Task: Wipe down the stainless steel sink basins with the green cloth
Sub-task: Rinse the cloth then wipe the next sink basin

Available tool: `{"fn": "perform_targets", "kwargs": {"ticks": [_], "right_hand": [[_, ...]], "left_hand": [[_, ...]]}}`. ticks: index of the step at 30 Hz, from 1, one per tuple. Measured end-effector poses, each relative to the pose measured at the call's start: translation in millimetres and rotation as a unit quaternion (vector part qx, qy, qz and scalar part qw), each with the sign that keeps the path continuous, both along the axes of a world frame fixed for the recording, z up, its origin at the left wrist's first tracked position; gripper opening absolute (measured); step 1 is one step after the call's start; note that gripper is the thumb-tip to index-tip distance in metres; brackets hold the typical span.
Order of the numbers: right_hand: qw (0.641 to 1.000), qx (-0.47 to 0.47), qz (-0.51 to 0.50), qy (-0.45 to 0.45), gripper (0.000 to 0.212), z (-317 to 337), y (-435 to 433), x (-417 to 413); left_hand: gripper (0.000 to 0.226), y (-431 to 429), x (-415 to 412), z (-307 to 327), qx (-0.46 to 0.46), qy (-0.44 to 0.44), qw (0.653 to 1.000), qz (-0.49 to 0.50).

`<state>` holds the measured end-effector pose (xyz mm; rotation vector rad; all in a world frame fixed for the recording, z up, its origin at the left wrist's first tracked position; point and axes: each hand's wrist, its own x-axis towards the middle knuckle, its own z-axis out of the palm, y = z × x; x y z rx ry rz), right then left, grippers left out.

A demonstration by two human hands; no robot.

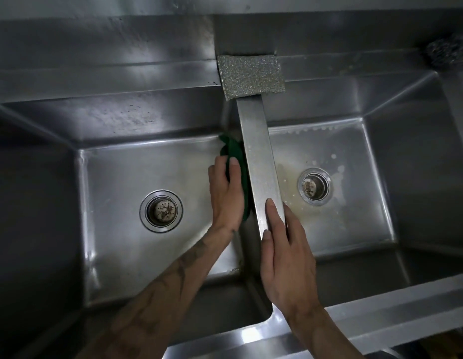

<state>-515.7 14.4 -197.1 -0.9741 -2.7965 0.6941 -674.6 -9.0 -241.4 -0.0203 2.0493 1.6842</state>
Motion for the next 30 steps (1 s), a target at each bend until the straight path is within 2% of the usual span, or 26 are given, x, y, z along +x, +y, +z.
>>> {"fn": "perform_targets", "kwargs": {"ticks": [6, 8, 10, 11, 13, 17, 18, 19, 21, 24, 26, 30], "right_hand": [[0.997, -0.08, -0.008, 0.007, 0.052, 4, 3, 1], [0.991, -0.121, -0.022, 0.056, 0.05, 11, 6, 0], [0.966, -0.208, -0.063, 0.137, 0.041, 25, 10, -2], [0.934, -0.29, -0.105, 0.18, 0.036, 36, 13, -4], [0.834, -0.465, -0.184, 0.233, 0.033, 54, 25, -5], [0.703, -0.61, -0.259, 0.257, 0.043, 87, 70, 4], [0.683, -0.63, -0.272, 0.251, 0.048, 93, 83, 8], [0.678, -0.639, -0.27, 0.244, 0.055, 99, 96, 12], [0.717, -0.618, -0.236, 0.219, 0.064, 102, 123, 19], [0.806, -0.542, -0.165, 0.173, 0.041, 95, 155, 22], [0.822, -0.52, -0.148, 0.179, 0.026, 87, 174, 21], [0.868, -0.444, -0.129, 0.183, 0.02, 70, 199, 5]], "left_hand": [[0.027, -27, 19, 81, 0.054, -0.003, 0.999, -0.005], [0.028, -28, 27, 112, 0.085, -0.012, 0.996, -0.008], [0.029, -23, 40, 136, 0.114, -0.015, 0.993, -0.034], [0.032, -17, 47, 142, 0.121, -0.015, 0.992, -0.042], [0.034, -1, 55, 149, 0.112, -0.018, 0.993, -0.037], [0.031, 35, 71, 153, 0.066, -0.017, 0.997, -0.022], [0.03, 43, 76, 151, 0.045, -0.01, 0.999, -0.02], [0.029, 51, 82, 148, 0.023, 0.0, 1.0, -0.02], [0.027, 66, 92, 146, -0.02, 0.024, 0.999, -0.016], [0.027, 84, 103, 144, -0.082, 0.067, 0.994, 0.007], [0.029, 95, 104, 139, -0.113, 0.094, 0.989, 0.012], [0.024, 116, 89, 121, -0.127, 0.083, 0.988, 0.023]]}}
